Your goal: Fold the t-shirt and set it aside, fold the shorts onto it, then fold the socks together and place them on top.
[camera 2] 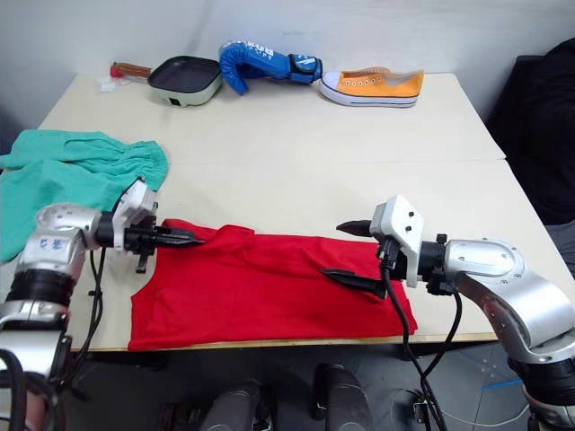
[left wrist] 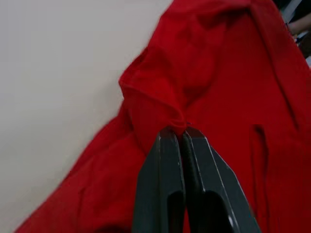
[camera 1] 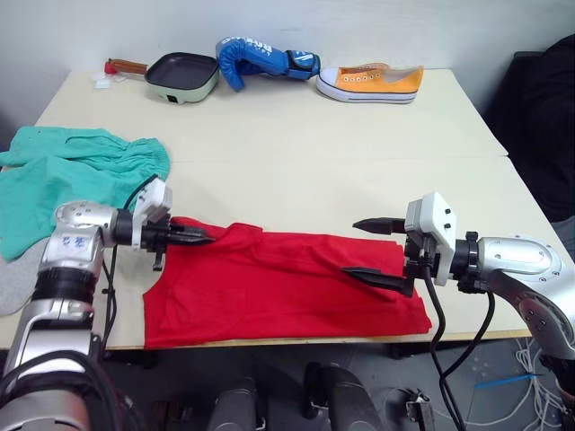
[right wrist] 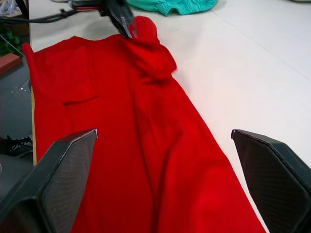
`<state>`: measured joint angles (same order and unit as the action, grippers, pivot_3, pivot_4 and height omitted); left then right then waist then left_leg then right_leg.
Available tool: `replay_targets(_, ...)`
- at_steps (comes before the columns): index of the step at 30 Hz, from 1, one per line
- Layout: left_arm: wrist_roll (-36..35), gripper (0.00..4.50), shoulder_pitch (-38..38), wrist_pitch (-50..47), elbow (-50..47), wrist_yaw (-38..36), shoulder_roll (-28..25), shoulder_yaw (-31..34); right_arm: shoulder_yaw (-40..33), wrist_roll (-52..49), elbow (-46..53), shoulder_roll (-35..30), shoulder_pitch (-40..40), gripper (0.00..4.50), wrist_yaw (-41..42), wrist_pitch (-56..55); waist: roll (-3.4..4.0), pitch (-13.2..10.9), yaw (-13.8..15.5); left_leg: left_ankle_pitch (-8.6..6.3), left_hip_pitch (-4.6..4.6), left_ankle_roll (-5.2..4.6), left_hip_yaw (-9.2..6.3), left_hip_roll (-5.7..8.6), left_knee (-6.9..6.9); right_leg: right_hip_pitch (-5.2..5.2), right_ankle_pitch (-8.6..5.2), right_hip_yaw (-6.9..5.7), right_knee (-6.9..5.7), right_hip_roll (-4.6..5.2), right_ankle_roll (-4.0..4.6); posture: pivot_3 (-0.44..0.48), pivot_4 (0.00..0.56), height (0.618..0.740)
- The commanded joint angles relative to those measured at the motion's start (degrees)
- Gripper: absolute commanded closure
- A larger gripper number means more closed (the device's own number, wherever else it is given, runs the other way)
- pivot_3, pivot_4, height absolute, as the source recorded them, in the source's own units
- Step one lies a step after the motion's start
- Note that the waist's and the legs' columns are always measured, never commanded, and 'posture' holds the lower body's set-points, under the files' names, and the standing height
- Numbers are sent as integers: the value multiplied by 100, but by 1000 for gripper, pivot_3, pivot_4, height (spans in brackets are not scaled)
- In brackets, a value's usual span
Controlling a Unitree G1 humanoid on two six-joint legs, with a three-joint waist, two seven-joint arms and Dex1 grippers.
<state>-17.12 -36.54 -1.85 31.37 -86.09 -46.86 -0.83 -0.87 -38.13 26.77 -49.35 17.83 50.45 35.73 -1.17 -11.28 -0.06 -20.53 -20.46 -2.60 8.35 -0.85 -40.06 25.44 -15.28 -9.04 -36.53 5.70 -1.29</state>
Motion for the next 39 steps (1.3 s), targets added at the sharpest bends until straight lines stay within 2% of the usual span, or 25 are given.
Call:
replay_targets(1,-370,4476,528,499,-679,-614,-173,227,2,106,-58,45,91,0,149,-129,2,0,17,0,0,-1,-1,1,1,0,0,-1,1,4,0,0,150,740)
replay_targets(7,-505,4476,1295,1123,-1291,-557,-311,310,136,323,-339,105,230,0,392,-169,2,0,9,-3,-2,-6,-2,2,1,-1,0,-4,3,8,0,0,150,740)
replay_targets(11,-399,4476,1445,1442,-1242,-442,-390,253,200,345,-411,136,311,0,586,-169,4,-1,-2,-4,0,-5,-2,1,6,0,0,-5,4,6,0,0,150,740)
replay_targets(15,-444,4476,1373,988,-1173,-354,-538,221,241,377,-417,198,377,0,650,-140,4,-1,-2,-4,0,-6,-1,1,6,0,0,-5,4,7,0,0,150,740)
replay_targets(19,-582,3533,1303,50,-1227,-530,-896,193,208,407,-421,245,397,0,643,-105,4,-1,-2,-4,-2,-6,-2,1,8,0,0,-7,5,5,0,0,150,740)
replay_targets(22,-1037,2544,1229,-1333,-1394,-616,-1293,186,115,353,-373,287,380,0,568,-27,5,-2,-3,-4,-2,-7,-2,1,9,0,0,-6,6,5,0,0,150,740)
replay_targets(26,-1619,1271,758,-2801,-1375,-631,-1506,256,-6,237,-346,411,409,0,369,122,5,-2,18,-4,-4,-7,-5,1,8,0,0,-7,6,5,0,0,150,740)
replay_targets(29,-1791,1271,264,-3486,-1223,-528,-1390,185,25,253,-400,561,511,0,166,237,5,-2,11,-4,-6,-7,-4,3,7,0,0,-6,7,5,0,0,150,740)
replay_targets(32,-1720,1874,-171,-3665,-1002,-55,-884,119,163,403,-591,830,712,547,-202,403,5,-2,8,-4,-8,-7,-4,3,5,0,0,-6,3,2,0,0,150,740)
replay_targets(34,-1464,2504,-267,-3516,-940,208,-558,0,289,541,-747,1019,838,1223,-434,524,5,-2,0,-4,-7,-7,-1,3,3,0,0,-5,-1,1,0,0,150,740)
replay_targets(39,-1134,4112,-67,-3262,-1183,42,-259,-312,668,998,-1060,1294,892,2945,-759,591,5,-2,-62,-5,-13,-5,2,-1,8,5,0,-4,-16,-15,0,0,150,740)
